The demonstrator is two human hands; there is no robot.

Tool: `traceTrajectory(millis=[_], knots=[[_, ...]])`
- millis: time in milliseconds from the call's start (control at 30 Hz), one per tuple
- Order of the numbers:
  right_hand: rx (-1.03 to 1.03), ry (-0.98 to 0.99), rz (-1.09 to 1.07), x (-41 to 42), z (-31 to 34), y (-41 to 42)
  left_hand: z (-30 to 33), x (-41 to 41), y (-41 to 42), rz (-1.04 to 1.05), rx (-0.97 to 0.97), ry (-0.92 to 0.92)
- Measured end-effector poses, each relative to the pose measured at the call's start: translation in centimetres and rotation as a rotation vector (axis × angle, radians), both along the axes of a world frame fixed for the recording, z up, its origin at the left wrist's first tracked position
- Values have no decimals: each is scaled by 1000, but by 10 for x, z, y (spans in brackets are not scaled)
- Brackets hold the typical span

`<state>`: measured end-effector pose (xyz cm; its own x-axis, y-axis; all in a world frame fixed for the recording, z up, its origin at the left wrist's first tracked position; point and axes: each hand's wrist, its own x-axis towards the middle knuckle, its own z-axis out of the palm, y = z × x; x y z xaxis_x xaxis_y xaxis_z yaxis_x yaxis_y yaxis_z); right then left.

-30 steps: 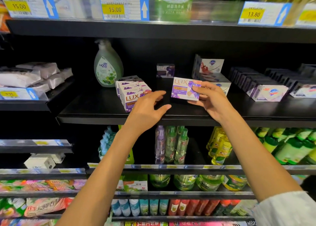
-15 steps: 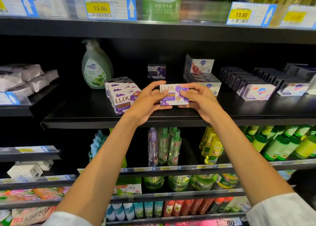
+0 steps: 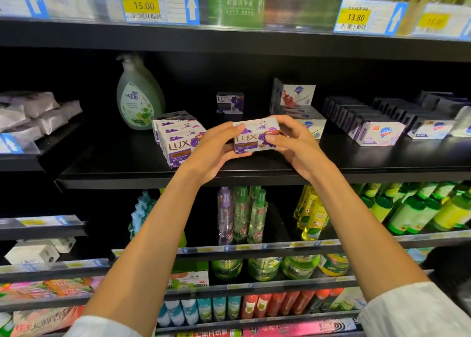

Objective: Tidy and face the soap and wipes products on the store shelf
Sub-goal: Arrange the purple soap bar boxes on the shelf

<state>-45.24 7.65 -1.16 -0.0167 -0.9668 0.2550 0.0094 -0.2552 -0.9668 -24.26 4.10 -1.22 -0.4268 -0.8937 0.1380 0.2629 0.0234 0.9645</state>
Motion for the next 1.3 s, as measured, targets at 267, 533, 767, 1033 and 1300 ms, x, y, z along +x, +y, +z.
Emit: traceTrajectory(millis=[267,533,767,1033,1300], knots=[[59,-29,50,2,2,-2,-4,4,0,0,-86,13],[-9,-81,59,-6,-3,-4,-5,5,-4,-4,-85,6],[-63,-39,63,-6,-3,1,-4,3,-3,-19,-13,11],[-3,-60,138,-3,-2,0,-6,3,-2,49,-114,-22],[78,-87,54,-1,2,2,-7,3,-1,52,-172,-41]])
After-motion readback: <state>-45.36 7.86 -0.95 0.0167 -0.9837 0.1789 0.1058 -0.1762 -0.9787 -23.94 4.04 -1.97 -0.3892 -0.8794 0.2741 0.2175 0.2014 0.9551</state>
